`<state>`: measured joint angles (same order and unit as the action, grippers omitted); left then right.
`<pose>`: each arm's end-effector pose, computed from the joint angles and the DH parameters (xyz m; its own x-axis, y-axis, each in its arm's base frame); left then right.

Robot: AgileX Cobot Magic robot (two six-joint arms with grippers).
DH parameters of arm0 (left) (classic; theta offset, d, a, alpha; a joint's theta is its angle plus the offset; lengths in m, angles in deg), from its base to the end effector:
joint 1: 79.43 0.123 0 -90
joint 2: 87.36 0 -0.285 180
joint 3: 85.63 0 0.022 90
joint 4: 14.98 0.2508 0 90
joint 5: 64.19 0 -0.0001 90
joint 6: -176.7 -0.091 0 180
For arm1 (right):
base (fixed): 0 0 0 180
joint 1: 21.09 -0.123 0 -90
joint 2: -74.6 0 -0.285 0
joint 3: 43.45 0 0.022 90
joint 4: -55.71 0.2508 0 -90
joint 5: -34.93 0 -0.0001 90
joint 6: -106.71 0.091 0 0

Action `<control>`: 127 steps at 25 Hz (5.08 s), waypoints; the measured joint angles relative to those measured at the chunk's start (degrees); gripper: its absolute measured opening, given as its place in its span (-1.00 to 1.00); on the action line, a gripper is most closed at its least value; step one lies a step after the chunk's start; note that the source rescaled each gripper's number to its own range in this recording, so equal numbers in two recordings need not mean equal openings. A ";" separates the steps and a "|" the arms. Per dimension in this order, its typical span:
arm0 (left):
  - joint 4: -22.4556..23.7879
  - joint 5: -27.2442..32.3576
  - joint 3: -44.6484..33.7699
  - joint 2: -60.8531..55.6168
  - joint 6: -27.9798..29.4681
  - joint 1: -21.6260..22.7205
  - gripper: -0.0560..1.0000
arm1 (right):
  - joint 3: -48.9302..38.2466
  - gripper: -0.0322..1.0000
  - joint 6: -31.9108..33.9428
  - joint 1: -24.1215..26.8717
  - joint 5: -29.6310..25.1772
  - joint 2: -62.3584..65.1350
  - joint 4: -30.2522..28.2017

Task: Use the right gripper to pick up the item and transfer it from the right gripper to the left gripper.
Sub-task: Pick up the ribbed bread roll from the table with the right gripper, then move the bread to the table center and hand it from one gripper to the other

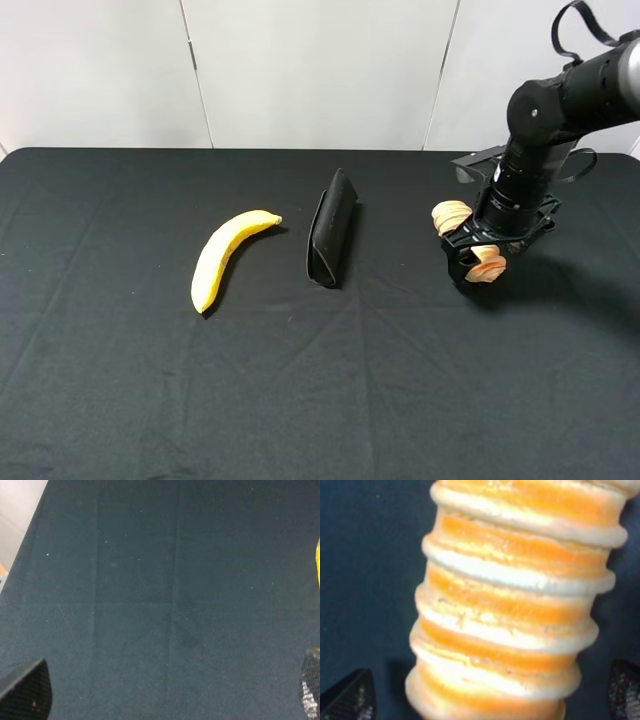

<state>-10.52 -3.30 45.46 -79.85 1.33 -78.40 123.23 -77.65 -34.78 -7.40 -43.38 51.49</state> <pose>-0.0052 0.0061 0.2757 -0.4538 -0.0509 -0.8896 -0.0979 0.9952 -0.0071 0.3380 0.0777 0.1354 -0.9271 -0.3597 -0.1049 -0.3547 0.9328 -0.0634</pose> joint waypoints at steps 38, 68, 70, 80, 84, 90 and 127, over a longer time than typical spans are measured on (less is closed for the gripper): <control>0.00 0.00 0.00 0.00 0.00 0.00 0.98 | 3.00 -0.79 0.00 0.00 -8.22 6.46 0.83; 0.00 0.00 0.00 0.00 0.00 0.00 0.98 | 3.00 -0.87 -11.93 -20.05 -23.45 22.36 6.80; 0.00 0.00 0.00 0.00 0.00 0.00 0.98 | 3.00 -0.87 -13.54 -23.29 -24.35 22.36 6.09; 0.00 0.00 0.00 0.00 0.00 0.00 0.98 | 3.00 -0.87 -20.76 -34.20 -25.46 22.36 4.66; 0.00 0.00 0.00 0.00 0.00 0.00 0.98 | 3.91 -0.89 -21.28 -35.14 -26.35 22.36 4.22; -1.97 -1.36 0.99 0.00 0.00 0.00 0.98 | 10.69 -0.89 -21.42 -35.29 -27.23 22.38 4.22; -77.30 -11.36 6.63 57.31 -40.45 0.06 0.95 | 13.73 -0.90 -21.42 -36.51 -27.43 22.38 6.46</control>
<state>-87.81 -14.66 52.09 -22.54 -39.12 -78.33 136.95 -99.07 -71.29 -34.83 -21.00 57.95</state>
